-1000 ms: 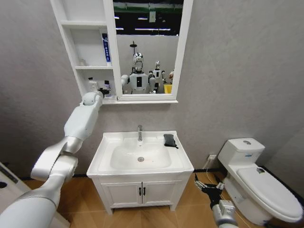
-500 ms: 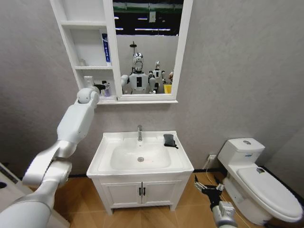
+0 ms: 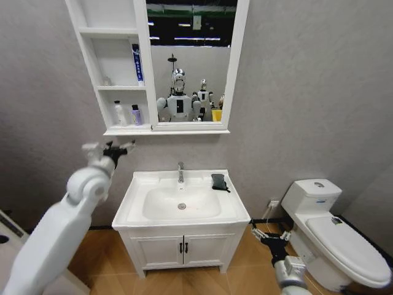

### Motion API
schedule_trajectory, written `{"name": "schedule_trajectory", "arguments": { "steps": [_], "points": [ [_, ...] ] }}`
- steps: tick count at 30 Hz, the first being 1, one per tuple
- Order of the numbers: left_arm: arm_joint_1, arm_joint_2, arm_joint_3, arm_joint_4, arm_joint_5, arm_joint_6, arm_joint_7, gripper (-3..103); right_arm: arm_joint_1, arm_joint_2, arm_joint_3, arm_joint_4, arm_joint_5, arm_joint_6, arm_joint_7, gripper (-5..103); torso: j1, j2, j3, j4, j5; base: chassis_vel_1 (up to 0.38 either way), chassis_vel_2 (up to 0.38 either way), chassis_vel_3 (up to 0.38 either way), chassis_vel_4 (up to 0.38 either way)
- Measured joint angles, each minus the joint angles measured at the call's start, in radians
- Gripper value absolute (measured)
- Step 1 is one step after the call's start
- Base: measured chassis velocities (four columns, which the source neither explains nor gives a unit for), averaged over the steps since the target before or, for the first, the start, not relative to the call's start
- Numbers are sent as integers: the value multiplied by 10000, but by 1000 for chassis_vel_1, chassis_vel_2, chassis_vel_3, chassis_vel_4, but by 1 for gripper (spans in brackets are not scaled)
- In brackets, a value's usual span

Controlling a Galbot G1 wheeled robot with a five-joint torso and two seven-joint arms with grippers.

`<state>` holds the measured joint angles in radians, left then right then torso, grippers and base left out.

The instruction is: Move facial cleanser and shampoo from washbasin to cabinet, then wipe washbasin with towel.

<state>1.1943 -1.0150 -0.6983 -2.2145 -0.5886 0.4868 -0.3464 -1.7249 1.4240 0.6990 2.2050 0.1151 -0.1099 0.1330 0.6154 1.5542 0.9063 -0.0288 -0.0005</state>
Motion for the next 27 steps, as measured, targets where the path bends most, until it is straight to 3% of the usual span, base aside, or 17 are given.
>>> {"name": "schedule_trajectory", "arguments": {
  "steps": [2,3,4,6,9,10,14,27],
  "points": [
    [2957,-1702,-984,-836,1649,-1114,1418,100,-5,-25,-56,107,-4,-52,0,100,-2,0,0,5,3,0,0,0,0],
    [3711,-2252,-1106,-1020,2054,-1485,1848,100,-10,-11,-71,157,-19,-63,-1,100,-2,0,-1,5,6,0,0,0,0],
    [3711,-2252,-1106,-1020,2054,-1485,1848,100,-10,-11,-71,157,-19,-63,-1,100,-2,0,-1,5,6,0,0,0,0],
    [5319,-3374,-1036,-1276,2904,-2349,2811,100,-169,130,-36,386,-54,-96,-2,100,-3,1,0,1,9,0,0,0,0],
    [5794,-3639,-885,-1310,3170,-2645,2972,100,-244,191,1,482,-80,-96,3,100,-2,1,0,-9,8,0,0,0,0],
    [6551,-4071,-754,-1373,3477,-3032,3122,100,-266,223,25,612,-150,-95,59,100,-1,1,2,-8,7,0,0,0,0],
    [7047,-4374,-636,-1494,3583,-3229,3090,100,-159,166,-56,720,-205,-141,149,100,0,0,2,-2,7,0,0,0,0],
    [7071,-4342,-565,-1449,3530,-3208,3003,100,-225,151,30,946,-197,-444,-41,100,2,-1,3,-3,4,0,0,0,0]
  ]
}}
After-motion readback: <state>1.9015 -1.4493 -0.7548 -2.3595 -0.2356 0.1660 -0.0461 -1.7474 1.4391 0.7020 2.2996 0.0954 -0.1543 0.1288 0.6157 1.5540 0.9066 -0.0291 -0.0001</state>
